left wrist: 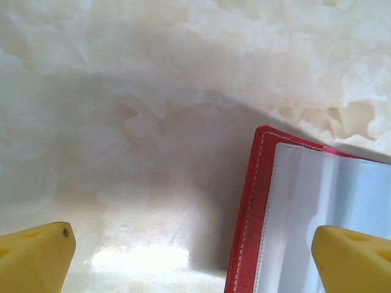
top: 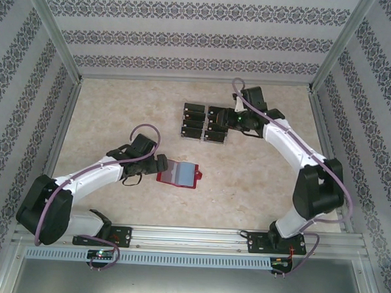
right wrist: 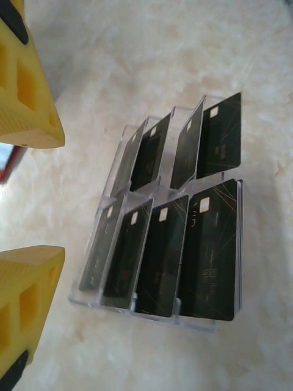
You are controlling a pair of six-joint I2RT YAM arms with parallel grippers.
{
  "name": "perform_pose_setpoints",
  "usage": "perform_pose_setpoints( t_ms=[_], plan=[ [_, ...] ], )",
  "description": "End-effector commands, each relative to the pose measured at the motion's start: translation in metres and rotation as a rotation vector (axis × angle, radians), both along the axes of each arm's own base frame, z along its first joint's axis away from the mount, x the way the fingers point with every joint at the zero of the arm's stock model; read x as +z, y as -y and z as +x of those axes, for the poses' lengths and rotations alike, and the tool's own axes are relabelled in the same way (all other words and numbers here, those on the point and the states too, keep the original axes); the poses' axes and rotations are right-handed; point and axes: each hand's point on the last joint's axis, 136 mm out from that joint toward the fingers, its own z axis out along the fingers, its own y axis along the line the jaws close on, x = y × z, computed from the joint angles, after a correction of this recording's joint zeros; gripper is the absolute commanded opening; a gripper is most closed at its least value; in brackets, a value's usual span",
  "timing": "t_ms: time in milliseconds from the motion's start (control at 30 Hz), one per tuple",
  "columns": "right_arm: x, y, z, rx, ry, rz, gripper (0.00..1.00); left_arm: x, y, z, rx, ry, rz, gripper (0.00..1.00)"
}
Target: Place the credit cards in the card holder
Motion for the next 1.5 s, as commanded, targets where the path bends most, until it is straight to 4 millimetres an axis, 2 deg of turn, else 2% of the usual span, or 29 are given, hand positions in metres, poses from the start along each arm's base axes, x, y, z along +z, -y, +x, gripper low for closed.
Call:
perform_pose_setpoints(
  t_ms=[0,333,533,867,1167,1467],
  plan=[
    [-0.018,0.001,0.001,0.157,-0.01,-0.139,0.46,0.007,0.0,-0.004,0.004,-0.008,0.008,1.0],
    [-0.073,-0.016,-0.004,0.479,0.018,-0.552,0.45,0.009,-0.001,-0.003,0.003,-0.01,0.013,1.0],
    [-0.093,-0.016,0.007,0.557,0.03,-0.707,0.45,0.009,0.001,-0.002,0.003,-0.013,0.01,1.0],
    [-0.105,-0.014,0.02,0.626,0.055,-0.805,0.45,0.007,0.001,-0.002,-0.001,-0.021,0.017,1.0],
    [-0.104,-0.018,0.033,0.642,0.07,-0.833,0.45,0.005,-0.001,-0.005,0.001,-0.027,0.017,1.0],
    [-0.121,-0.017,0.026,0.686,-0.001,-0.826,0.43,0.007,-0.002,-0.006,0.005,-0.022,0.019,1.0]
  ],
)
